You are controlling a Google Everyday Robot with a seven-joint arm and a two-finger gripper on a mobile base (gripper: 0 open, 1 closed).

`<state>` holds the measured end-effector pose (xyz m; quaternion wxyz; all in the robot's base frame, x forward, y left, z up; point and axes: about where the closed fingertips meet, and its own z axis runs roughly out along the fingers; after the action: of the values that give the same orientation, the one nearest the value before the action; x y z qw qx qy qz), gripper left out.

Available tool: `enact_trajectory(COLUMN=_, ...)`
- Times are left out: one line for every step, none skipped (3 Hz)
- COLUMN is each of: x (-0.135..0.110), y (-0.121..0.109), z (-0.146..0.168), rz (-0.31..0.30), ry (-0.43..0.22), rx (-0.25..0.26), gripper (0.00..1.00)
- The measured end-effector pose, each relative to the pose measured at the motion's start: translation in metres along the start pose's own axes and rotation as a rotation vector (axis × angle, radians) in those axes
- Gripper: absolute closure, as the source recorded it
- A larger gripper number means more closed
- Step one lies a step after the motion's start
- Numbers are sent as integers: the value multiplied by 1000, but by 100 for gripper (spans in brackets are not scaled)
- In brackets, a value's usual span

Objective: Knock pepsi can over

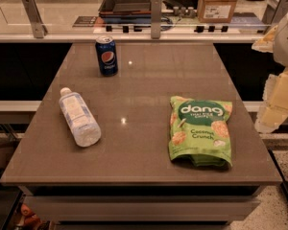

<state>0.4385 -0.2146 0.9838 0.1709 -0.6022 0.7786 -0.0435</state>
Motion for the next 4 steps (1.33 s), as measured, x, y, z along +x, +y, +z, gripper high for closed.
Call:
enact_trajectory(x=0, y=0, z=0, rz=0, ry=0, rx=0, gripper=0)
enact_trajectory(x=-11, y=-5, z=2, rz=2, ry=-32, rx=11, gripper=0)
enact_trajectory(x=-34, y=-14, z=7, rz=34, ry=-123, rx=29, gripper=0)
enact_trajectory(x=-59, y=-19, z=24, rz=104, ry=-280, rx=40, gripper=0)
